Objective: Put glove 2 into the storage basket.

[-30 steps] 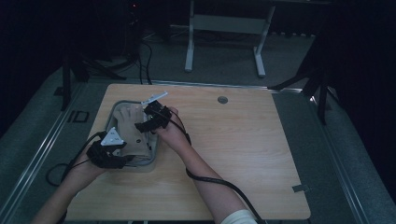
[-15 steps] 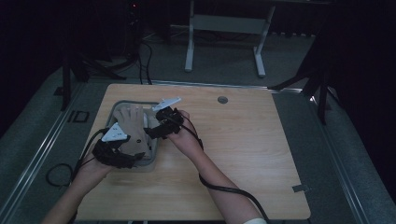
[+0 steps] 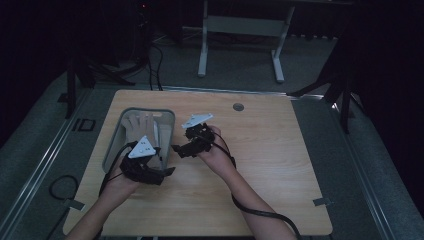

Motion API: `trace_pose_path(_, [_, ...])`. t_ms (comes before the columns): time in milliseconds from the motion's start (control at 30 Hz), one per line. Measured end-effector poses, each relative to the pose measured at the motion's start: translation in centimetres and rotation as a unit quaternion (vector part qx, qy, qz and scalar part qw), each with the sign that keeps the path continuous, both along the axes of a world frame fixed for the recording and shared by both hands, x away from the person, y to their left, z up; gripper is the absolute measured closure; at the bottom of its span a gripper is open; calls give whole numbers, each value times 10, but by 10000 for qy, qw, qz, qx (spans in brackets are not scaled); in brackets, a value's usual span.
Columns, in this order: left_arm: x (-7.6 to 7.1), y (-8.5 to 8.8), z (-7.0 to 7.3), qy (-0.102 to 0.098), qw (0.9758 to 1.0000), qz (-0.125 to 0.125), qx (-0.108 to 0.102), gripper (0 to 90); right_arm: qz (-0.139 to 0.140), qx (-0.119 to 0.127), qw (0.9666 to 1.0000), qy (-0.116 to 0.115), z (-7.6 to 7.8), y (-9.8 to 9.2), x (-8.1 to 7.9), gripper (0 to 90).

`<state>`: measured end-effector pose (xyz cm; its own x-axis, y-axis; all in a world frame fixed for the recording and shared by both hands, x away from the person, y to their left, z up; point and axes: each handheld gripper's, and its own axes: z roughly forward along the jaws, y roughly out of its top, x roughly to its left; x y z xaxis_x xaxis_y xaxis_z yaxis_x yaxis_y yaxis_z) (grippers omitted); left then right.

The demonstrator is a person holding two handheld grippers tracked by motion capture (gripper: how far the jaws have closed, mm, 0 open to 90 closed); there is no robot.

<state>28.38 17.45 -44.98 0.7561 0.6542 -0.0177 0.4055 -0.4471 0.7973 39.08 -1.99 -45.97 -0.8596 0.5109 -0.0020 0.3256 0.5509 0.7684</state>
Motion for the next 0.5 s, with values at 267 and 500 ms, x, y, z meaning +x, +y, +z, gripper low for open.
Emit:
trace_pose_path(267, [-6,-25,-8,-133,9990,-278,-331,169,-69,1,10000,17,-11,-35,-11,143])
trace_pose_path(500, [-9,-50,-23,-57,9976,-622,-282,169,-126,-36,9999,79,-25,-61,-20,144])
